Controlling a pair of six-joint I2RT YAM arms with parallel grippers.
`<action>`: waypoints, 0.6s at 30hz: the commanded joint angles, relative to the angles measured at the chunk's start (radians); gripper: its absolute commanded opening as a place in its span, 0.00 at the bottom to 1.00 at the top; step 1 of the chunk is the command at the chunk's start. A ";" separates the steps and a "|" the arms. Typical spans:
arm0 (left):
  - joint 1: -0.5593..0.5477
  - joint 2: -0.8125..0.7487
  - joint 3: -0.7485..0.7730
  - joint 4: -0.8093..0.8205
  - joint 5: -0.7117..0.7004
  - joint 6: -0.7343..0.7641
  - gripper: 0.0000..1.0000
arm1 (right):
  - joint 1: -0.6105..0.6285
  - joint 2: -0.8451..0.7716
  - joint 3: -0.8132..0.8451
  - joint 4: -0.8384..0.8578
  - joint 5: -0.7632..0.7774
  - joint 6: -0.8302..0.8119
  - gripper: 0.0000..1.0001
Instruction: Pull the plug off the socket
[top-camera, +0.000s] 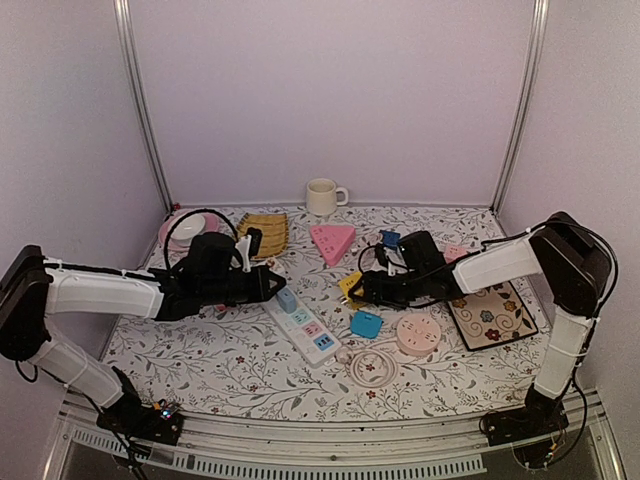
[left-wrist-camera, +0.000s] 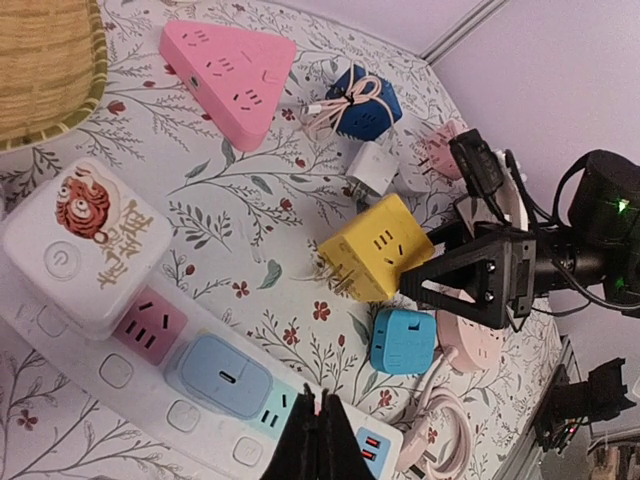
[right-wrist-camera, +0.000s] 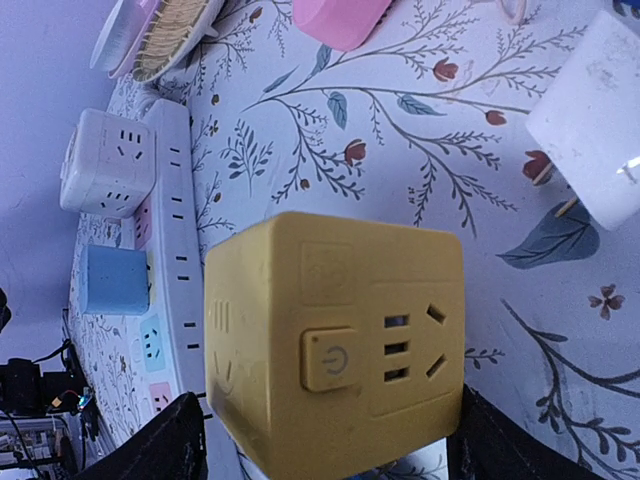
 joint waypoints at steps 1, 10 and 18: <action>-0.008 -0.039 0.019 -0.027 -0.033 0.022 0.00 | -0.011 -0.096 -0.037 -0.004 0.085 -0.005 0.85; 0.023 -0.039 0.049 -0.108 -0.124 0.016 0.12 | 0.027 -0.190 -0.050 -0.091 0.236 -0.062 0.86; 0.041 -0.029 0.090 -0.209 -0.292 0.010 0.44 | 0.167 -0.196 0.042 -0.177 0.421 -0.125 0.91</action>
